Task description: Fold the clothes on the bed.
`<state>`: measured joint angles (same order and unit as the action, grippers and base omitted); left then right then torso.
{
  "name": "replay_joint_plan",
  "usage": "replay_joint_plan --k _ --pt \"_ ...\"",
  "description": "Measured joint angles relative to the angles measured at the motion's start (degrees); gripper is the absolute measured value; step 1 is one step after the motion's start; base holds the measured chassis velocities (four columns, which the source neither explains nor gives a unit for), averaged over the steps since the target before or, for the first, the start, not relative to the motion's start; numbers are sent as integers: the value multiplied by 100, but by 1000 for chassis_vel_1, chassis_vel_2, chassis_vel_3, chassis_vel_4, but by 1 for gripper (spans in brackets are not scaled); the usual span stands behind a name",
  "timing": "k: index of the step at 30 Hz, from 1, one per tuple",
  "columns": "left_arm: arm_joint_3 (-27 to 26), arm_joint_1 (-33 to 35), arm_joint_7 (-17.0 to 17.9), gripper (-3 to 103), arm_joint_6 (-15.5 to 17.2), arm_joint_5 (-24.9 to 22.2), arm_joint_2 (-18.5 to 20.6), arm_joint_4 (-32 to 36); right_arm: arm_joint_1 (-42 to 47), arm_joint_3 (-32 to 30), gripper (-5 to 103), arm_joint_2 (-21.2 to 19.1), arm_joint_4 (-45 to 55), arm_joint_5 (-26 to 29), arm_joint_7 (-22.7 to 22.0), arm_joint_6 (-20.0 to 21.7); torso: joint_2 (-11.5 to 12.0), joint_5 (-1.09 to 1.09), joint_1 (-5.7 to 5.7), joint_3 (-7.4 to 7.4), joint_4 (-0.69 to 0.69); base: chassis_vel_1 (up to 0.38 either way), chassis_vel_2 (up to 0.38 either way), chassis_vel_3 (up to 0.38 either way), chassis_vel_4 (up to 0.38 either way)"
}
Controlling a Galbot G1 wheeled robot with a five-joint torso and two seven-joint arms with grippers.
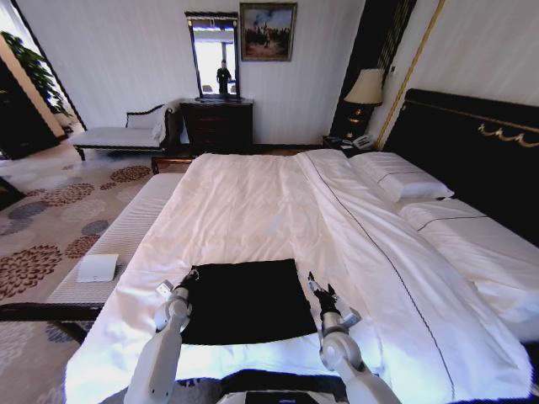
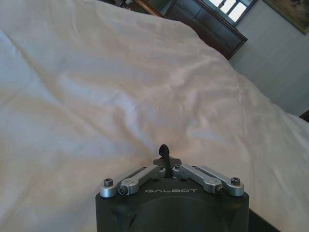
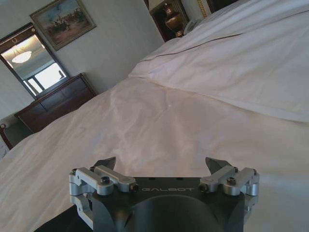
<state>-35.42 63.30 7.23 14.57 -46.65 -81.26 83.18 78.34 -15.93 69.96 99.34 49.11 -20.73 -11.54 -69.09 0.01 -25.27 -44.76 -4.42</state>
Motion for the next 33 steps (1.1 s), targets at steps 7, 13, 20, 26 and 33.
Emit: replay_joint_plan --k 7,13,20,26,33 --pt "-82 15 93 1 52 -188 135 257 -760 222 100 -411 -983 942 1824 103 0 -1 -1 0 0 0 0 0 0" --pt "-147 68 105 1 75 -286 259 389 -1309 453 100 -475 -1699 1266 3195 393 0 0 -1 0 0 0 0 0 0" --pt "-223 159 110 1 76 -297 275 450 -2049 784 100 -123 -2546 1503 3800 702 0 -1 -1 0 2 0 0 0 0" --pt "-233 180 140 1 72 -298 330 468 -2379 884 100 179 -3038 1628 3648 824 0 0 -1 0 1 0 0 0 0" --pt "-200 158 174 1 71 -292 296 498 -2670 947 103 330 -3434 1618 3254 879 0 0 -1 0 2 0 0 0 0"
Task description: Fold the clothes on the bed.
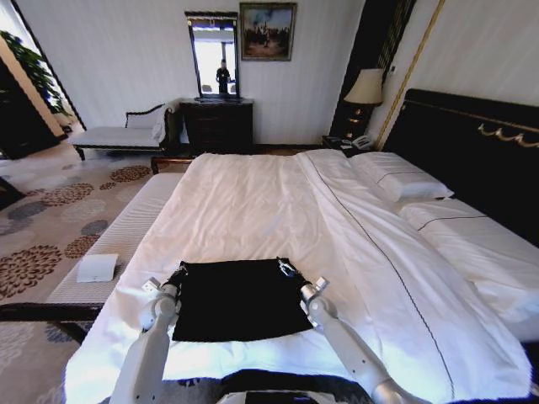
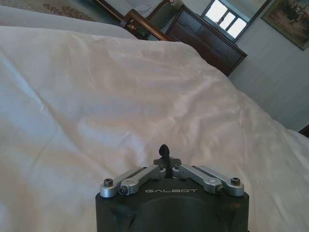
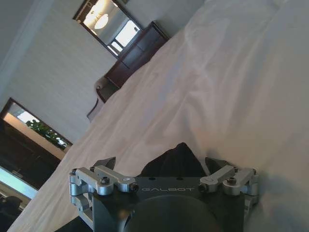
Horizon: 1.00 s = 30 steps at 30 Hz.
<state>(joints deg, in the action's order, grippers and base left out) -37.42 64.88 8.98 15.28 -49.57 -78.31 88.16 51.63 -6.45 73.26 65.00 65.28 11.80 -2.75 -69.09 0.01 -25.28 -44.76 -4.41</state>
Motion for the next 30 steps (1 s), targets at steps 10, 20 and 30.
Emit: replay_joint_plan --k 10,20,30 --pt "10 -19 32 1 0 7 -8 21 -59 0 74 -46 -104 88 -30 68 0 -1 0 0 -1 0 0 0 0" --pt "15 6 83 1 20 16 -4 94 -35 -15 36 -58 -16 179 -42 47 0 -1 0 0 0 0 0 0 0" --pt "-42 98 100 1 24 -326 78 554 216 -168 4 -182 671 331 373 -548 0 -1 0 -1 -1 0 0 0 0"
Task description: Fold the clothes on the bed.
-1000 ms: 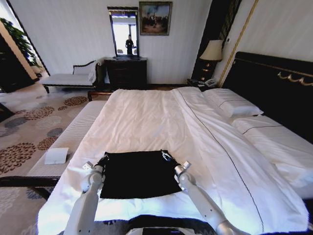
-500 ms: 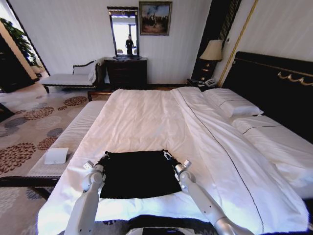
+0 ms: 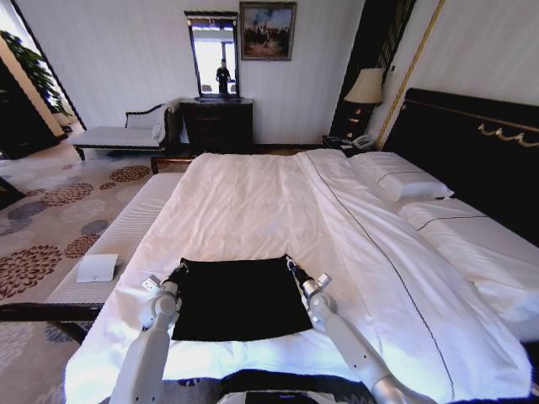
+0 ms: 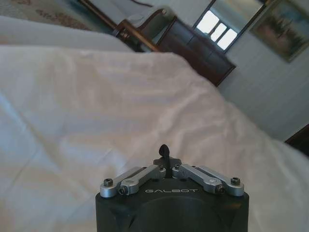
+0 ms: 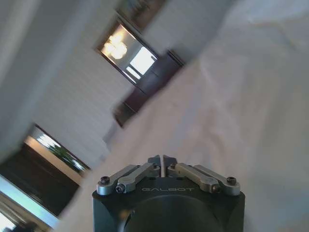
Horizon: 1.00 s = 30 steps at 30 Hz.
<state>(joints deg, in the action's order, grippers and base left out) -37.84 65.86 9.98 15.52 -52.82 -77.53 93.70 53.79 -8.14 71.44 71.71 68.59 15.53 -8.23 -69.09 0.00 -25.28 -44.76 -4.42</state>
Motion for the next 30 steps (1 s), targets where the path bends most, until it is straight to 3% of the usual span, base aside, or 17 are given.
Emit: replay_joint_plan --k 3,7,12,14,15,19,22,23,25,28,30 --pt "-84 87 5 1 1 -342 126 454 277 -165 0 -210 711 325 215 -124 0 -1 0 1 0 0 0 0 0" --pt "-123 130 26 1 26 -442 208 656 439 -246 0 -435 973 248 302 -154 -1 1 1 1 0 0 0 0 0" --pt "-62 131 23 1 20 -262 114 373 453 -199 -3 -402 765 -68 -260 123 0 1 0 0 0 0 0 0 0" --pt "-41 120 18 1 5 -160 38 177 365 -106 8 -282 517 -171 -484 388 0 0 0 -1 0 0 0 0 0" --pt "-41 120 18 1 5 -160 38 177 365 -106 8 -282 517 -171 -484 388 0 0 0 -1 0 0 0 0 0" --pt "-41 84 29 1 -6 -129 44 7 61 29 29 -144 173 -25 -573 807 0 1 1 0 1 0 0 0 0" --pt "-39 22 37 1 -9 -101 67 -83 -122 127 29 -89 -73 59 -619 905 0 1 0 0 2 0 0 0 0" --pt "-32 -11 42 1 -9 -95 76 -116 -171 150 40 -70 -158 74 -620 934 0 1 0 0 2 0 0 0 0" --pt "10 -83 46 1 -10 -91 96 -168 -261 170 50 -20 -345 93 -600 992 0 1 -1 0 0 0 0 0 0" --pt "31 -100 48 1 -10 -87 109 -175 -346 177 56 54 -557 86 -563 1032 0 1 0 0 0 0 0 0 0" --pt "33 -102 51 1 -10 -84 124 -171 -353 179 67 96 -661 63 -541 1041 0 0 0 0 1 0 0 0 0"
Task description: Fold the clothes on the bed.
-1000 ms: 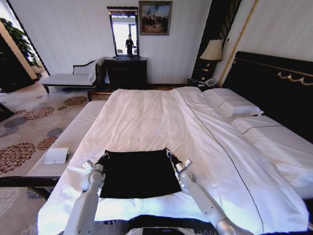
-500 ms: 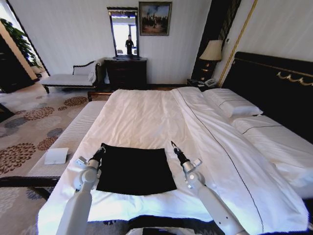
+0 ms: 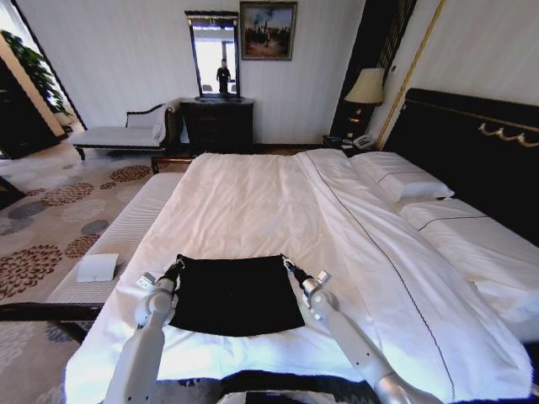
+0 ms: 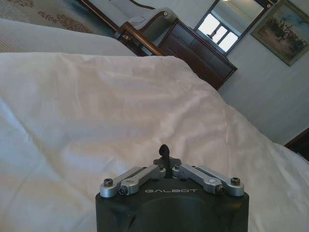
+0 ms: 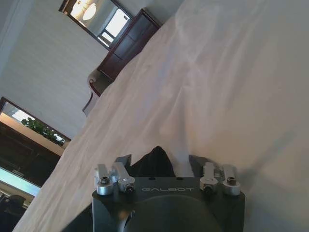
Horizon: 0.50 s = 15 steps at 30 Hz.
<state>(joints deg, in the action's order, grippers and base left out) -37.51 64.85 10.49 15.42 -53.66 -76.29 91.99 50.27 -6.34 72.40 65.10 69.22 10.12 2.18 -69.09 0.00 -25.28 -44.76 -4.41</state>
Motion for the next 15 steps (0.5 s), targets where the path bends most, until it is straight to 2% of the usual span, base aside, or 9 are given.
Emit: replay_joint_plan --k 1,4,6,7,9,13,15 --pt "1 -2 2 1 0 0 8 5 22 -2 72 5 -1 30 12 15 0 1 0 0 0 0 0 0 0" --pt "2 -2 3 1 0 1 33 14 89 -15 78 7 12 111 80 48 0 1 0 1 -1 0 0 0 0" --pt "3 -2 6 1 1 6 41 19 128 -41 88 44 10 143 150 68 0 2 0 1 -1 0 0 0 0" --pt "3 -2 6 1 1 6 41 19 128 -41 88 44 10 143 150 68 0 2 0 1 -1 0 0 0 0" --pt "0 8 16 1 1 9 41 30 150 -55 97 98 1 157 263 74 0 2 0 1 -2 0 0 0 0" --pt "-1 41 32 1 3 14 47 77 174 -45 101 188 63 160 381 103 0 1 0 0 -2 0 0 0 0" --pt "-2 49 35 1 4 15 59 91 179 -36 92 228 108 160 388 107 0 -1 0 0 -1 0 0 0 0"
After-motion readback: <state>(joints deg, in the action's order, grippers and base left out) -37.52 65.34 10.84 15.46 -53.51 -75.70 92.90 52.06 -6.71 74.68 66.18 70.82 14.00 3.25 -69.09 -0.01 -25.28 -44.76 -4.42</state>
